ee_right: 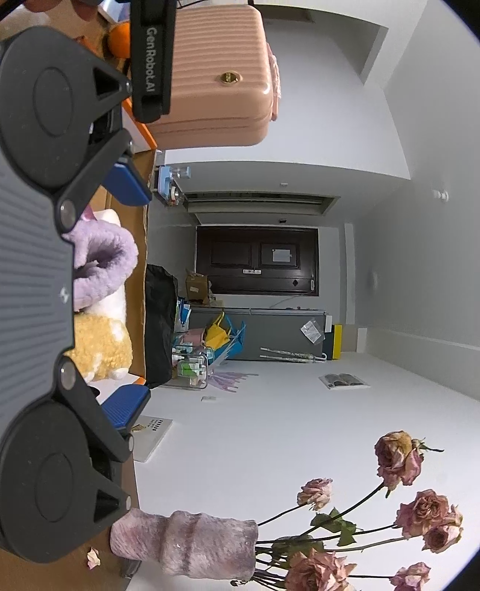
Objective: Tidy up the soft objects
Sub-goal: 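Withdraw both tools and move the right tool toward the white triangular block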
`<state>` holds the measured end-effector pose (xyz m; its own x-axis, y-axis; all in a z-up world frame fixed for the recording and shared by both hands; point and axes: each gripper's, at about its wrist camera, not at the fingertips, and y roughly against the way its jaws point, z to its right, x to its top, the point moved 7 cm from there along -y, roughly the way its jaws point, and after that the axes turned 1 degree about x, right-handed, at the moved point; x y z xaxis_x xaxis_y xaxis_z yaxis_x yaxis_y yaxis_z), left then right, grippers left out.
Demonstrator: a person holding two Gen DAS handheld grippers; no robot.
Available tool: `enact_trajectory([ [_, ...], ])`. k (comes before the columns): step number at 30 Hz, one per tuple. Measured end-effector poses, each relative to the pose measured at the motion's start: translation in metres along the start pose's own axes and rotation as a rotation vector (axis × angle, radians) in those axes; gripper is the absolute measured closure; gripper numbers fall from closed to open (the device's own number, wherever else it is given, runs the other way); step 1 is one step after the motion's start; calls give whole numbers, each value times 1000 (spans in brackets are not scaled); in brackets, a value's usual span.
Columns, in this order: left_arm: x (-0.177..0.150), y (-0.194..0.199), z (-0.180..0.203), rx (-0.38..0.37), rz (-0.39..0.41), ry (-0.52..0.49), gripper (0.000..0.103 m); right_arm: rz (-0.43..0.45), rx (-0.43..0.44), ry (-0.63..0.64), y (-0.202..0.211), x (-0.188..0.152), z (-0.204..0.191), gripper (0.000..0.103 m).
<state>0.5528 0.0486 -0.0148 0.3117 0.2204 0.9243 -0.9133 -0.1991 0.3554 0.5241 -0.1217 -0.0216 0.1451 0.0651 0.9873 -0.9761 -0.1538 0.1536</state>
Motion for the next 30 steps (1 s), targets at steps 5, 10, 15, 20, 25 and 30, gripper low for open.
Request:
enact_trajectory([
  [5, -2, 9, -4, 3, -3, 3, 0, 2, -1, 8, 12, -1, 0, 0],
  [10, -6, 20, -10, 4, -6, 0, 0, -5, -2, 13, 23, -3, 2, 0],
  [15, -10, 32, -13, 2, -6, -10, 0, -9, -6, 17, 35, -5, 4, 0],
  [20, -16, 44, -17, -1, -12, -23, 0, -19, -8, 14, 48, -9, 7, 0],
  [25, -22, 57, -23, -4, -14, -31, 0, -26, -13, 12, 63, -13, 12, 0],
  [30, -30, 69, -29, -6, -22, -49, 0, -34, -16, 23, 78, -18, 13, 0],
])
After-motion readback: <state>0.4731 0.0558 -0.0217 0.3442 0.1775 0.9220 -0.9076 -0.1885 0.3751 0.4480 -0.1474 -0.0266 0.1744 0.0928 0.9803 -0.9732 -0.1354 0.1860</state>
